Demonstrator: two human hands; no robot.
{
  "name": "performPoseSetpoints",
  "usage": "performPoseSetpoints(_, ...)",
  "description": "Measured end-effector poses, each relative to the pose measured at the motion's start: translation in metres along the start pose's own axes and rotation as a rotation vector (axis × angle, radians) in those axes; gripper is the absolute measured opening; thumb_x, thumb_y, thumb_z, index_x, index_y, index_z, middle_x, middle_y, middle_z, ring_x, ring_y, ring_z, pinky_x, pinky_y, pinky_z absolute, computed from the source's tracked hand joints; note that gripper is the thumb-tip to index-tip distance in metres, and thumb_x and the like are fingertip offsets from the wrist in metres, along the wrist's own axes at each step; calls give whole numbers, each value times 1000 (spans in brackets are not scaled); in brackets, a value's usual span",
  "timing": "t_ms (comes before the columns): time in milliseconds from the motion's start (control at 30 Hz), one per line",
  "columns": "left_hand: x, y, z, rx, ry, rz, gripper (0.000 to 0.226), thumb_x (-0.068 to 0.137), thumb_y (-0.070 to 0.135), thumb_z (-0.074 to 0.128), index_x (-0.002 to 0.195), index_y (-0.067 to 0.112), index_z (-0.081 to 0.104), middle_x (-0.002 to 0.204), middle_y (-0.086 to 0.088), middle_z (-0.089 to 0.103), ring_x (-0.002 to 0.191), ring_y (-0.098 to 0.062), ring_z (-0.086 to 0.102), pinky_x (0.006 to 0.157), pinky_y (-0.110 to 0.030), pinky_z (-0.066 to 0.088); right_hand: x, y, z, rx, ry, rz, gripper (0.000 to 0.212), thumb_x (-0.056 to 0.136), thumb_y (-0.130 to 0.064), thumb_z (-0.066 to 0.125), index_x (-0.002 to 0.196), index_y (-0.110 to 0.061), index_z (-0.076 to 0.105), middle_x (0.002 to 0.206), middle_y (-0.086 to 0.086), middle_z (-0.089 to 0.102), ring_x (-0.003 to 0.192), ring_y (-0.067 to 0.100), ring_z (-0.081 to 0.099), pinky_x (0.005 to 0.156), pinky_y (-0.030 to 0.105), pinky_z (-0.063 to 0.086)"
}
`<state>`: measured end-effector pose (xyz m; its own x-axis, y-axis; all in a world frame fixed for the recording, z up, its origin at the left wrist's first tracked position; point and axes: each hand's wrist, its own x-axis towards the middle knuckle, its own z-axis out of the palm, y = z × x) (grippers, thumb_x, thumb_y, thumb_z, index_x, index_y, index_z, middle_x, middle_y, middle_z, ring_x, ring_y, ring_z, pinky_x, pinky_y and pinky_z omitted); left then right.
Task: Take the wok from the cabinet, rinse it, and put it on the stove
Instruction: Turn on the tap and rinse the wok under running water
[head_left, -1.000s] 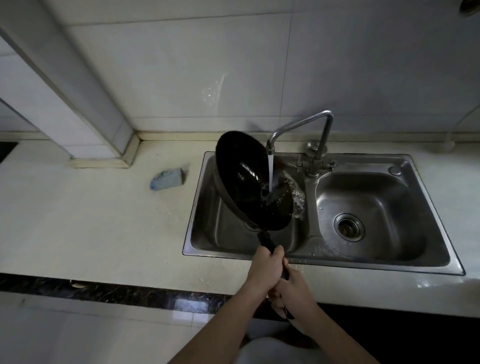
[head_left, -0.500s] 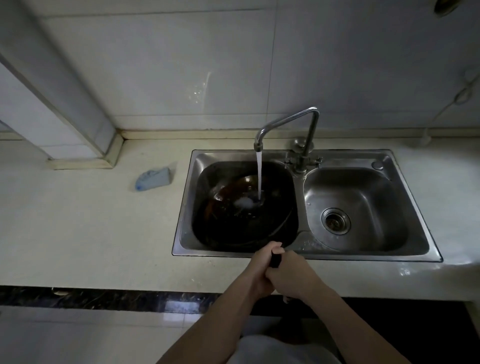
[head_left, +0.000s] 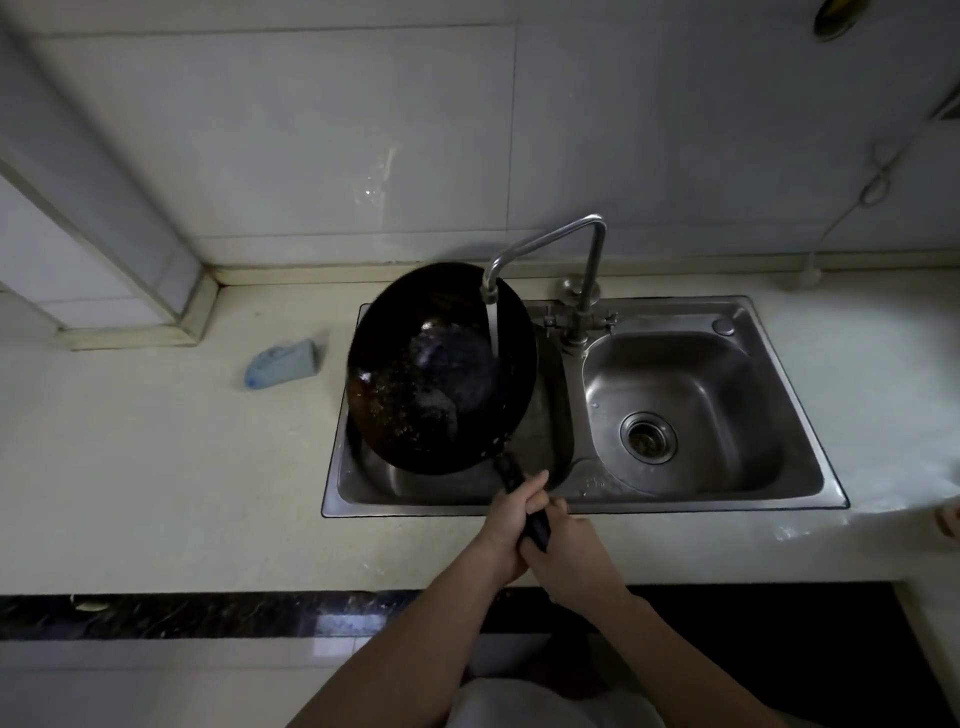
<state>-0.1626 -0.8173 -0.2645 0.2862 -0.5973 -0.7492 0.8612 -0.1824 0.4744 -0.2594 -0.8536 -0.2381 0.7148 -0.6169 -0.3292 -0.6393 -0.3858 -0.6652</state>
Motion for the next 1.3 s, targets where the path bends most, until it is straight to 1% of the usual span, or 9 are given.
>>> performPoseSetpoints(167,2,-1,-10,81,90,110,33,91,14,72,74,12,44,45,4,49,46,-12,55,67,-30,56,5,0,16,135,21,-56,20,90,-18,64,106,-6,64,80,-16,54,63,-3,55,58,5,41)
performPoseSetpoints(300,-6,4,-16,255,137,203,40,93,19,70,63,13,45,52,1,47,59,-18,60,67,-27,55,4,-1,29,198,29,-69,16,92,-17,61,105,-9,65,90,2,67,72,7,65,57,7,43)
performPoseSetpoints(500,-18,3,-25,594,291,288,39,96,36,63,69,10,53,62,-1,56,61,-14,61,58,-24,46,3,-3,43,389,-48,18,11,88,-9,61,97,-16,61,79,-3,70,74,5,69,61,21,54)
performPoseSetpoints(600,-21,5,-30,590,325,257,34,98,30,60,71,9,56,65,-2,58,67,-17,61,65,-27,47,2,-10,47,485,-95,81,13,86,-6,58,97,-10,65,79,4,73,72,12,70,65,35,58)
performPoseSetpoints(700,-23,8,-34,581,345,208,34,98,27,59,68,10,58,65,-2,60,70,-19,61,71,-31,47,1,-21,46,558,-159,189,13,86,-3,53,88,-5,66,66,4,68,57,12,61,52,30,47)
performPoseSetpoints(833,-29,7,-37,615,314,108,34,95,27,59,64,13,60,68,-4,63,73,-19,61,72,-30,48,-8,-31,39,697,-264,389,18,91,0,47,94,3,65,54,1,60,40,6,52,41,21,39)
performPoseSetpoints(1033,-37,18,-30,650,263,8,23,71,32,64,54,17,65,70,-6,69,71,-21,64,71,-32,51,-15,-46,26,1050,-283,619,19,89,5,40,76,-5,50,49,4,39,38,12,32,35,20,25)
performPoseSetpoints(1133,-40,33,-27,617,228,-33,22,81,27,64,69,9,68,71,-8,68,64,-19,63,63,-29,49,-15,-62,20,1159,-247,659,22,91,2,42,73,-8,51,51,3,39,40,11,32,35,20,24)
performPoseSetpoints(1300,-44,61,-22,575,104,-135,39,95,20,55,58,10,65,63,-1,63,57,-14,58,63,-25,48,-10,-91,9,1162,-182,673,16,90,1,44,78,-5,53,49,7,41,39,14,36,37,23,27)
